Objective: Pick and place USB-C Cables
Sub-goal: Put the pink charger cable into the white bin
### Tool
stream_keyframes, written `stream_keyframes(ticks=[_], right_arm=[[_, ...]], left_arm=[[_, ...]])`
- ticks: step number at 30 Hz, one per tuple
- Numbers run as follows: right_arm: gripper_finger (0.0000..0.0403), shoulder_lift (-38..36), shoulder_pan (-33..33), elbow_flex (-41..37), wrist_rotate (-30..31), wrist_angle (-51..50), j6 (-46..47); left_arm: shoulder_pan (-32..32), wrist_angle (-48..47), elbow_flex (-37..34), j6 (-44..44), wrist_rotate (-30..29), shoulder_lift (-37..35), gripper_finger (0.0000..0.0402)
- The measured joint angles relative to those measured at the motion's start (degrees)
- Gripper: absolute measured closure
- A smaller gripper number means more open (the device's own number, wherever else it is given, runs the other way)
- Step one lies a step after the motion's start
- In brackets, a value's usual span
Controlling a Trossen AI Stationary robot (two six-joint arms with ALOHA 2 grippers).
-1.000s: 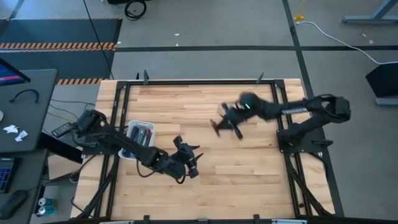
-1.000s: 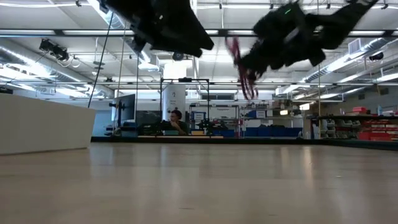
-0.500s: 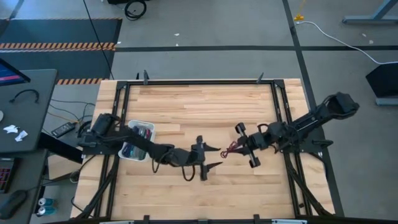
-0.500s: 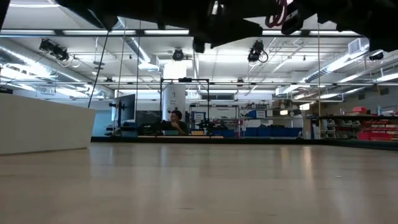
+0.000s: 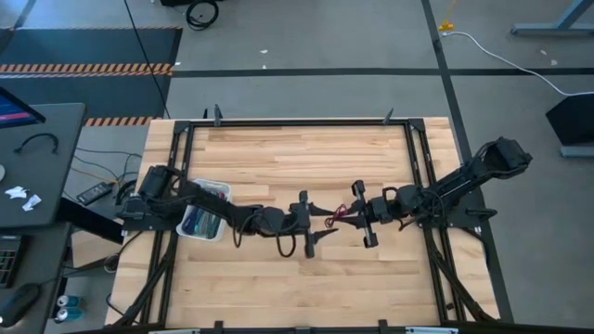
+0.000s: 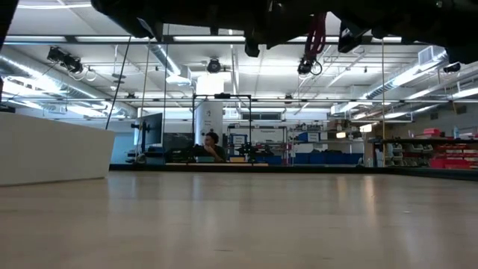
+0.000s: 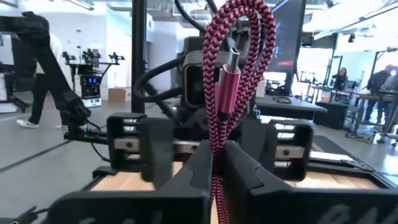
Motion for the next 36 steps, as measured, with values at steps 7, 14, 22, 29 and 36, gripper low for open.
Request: stream_keyframes(ticks=[7, 14, 22, 29, 36], right_arm=[[0.0358, 0.0, -0.01, 0.0, -0.45, -0.08, 2.99], [0.0313, -1.26, 0.01, 0.0, -4.73, 0.07, 7.14], [0.0291, -5.91, 1.58, 0.02, -7.19, 0.81, 4.25], [0.0292, -7.23, 3.79, 0.02, -7.27, -2.8, 4.12], [0.0292, -6.86, 5.57, 0.02, -6.96, -8.13, 4.12]], left_arm=[[0.58, -1.46, 0.37, 0.71, 0.01, 0.0, 0.0317], [-2.72, -4.26, 0.37, 0.71, -4.77, -0.79, 0.0376], [-9.04, -46.21, 5.06, -15.25, -27.17, -13.59, 0.0379], [-9.65, -114.01, 16.37, -66.34, -25.2, -20.68, 0.0379], [-9.91, -138.09, 10.35, -90.79, 0.53, -25.4, 0.0379]])
